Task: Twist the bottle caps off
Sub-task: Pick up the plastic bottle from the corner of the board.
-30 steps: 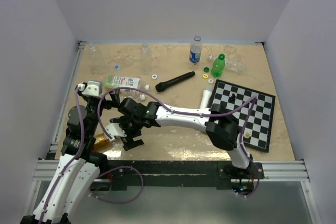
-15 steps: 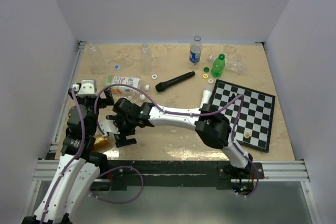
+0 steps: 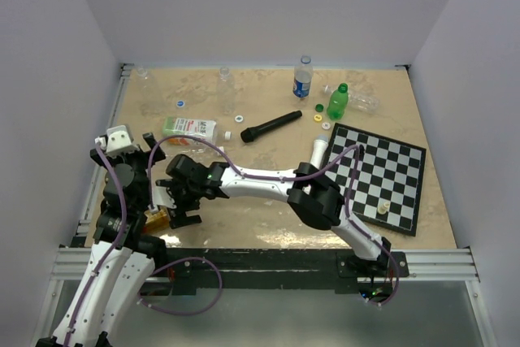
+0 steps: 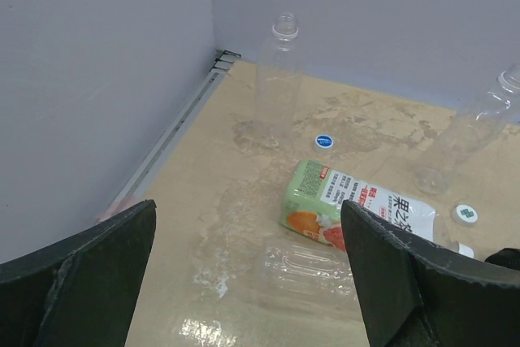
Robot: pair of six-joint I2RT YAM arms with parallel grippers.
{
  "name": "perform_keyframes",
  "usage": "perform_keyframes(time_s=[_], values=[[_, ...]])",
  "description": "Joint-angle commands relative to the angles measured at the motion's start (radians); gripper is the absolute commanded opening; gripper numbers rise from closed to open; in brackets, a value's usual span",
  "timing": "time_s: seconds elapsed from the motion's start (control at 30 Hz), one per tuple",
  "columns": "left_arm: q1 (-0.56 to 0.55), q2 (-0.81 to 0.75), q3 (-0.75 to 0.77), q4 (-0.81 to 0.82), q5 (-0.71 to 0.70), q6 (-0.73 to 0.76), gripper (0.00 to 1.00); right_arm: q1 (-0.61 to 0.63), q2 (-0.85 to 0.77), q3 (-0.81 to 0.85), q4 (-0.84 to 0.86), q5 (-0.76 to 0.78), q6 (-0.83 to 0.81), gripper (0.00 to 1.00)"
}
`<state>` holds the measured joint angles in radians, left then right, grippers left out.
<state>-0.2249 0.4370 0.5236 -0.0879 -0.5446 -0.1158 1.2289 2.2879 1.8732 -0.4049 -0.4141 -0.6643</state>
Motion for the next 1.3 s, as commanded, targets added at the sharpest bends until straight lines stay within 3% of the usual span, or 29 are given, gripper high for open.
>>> perform_keyframes(time_s=[0.0, 0.27, 0.33, 0.47, 0.63, 0.8, 0.97, 1.13, 1.27], values=[[0.001, 0.002, 0.001, 0.030, -0.038, -0.018, 1.00, 0.017, 0.042, 0.072, 0.009, 0.015, 0.040, 0.97], [0.001, 0.002, -0.004, 0.031, -0.040, -0.022, 1.00, 0.015, 0.094, 0.104, 0.001, 0.017, 0.038, 0.76], [0.001, 0.002, -0.002, 0.031, -0.037, -0.022, 1.00, 0.017, 0.097, 0.104, -0.003, 0.015, 0.037, 0.66], [0.001, -0.001, -0.004, 0.030, -0.026, -0.021, 1.00, 0.017, 0.087, 0.092, -0.003, 0.026, 0.038, 0.33], [0.001, 0.000, -0.001, 0.028, -0.014, -0.021, 1.00, 0.015, 0.003, -0.049, 0.041, 0.069, 0.022, 0.15], [0.001, 0.003, 0.006, 0.022, 0.015, -0.019, 1.00, -0.002, -0.157, -0.241, 0.063, 0.109, -0.020, 0.08], [0.001, 0.012, 0.006, 0.025, 0.110, -0.010, 1.00, -0.080, -0.303, -0.371, -0.029, 0.071, -0.110, 0.06], [0.001, 0.037, 0.010, 0.053, 0.358, 0.011, 1.00, -0.221, -0.445, -0.466, -0.184, -0.012, -0.273, 0.05], [0.001, 0.089, 0.026, 0.071, 0.614, 0.031, 1.00, -0.301, -0.580, -0.592, -0.199, 0.008, -0.336, 0.05]])
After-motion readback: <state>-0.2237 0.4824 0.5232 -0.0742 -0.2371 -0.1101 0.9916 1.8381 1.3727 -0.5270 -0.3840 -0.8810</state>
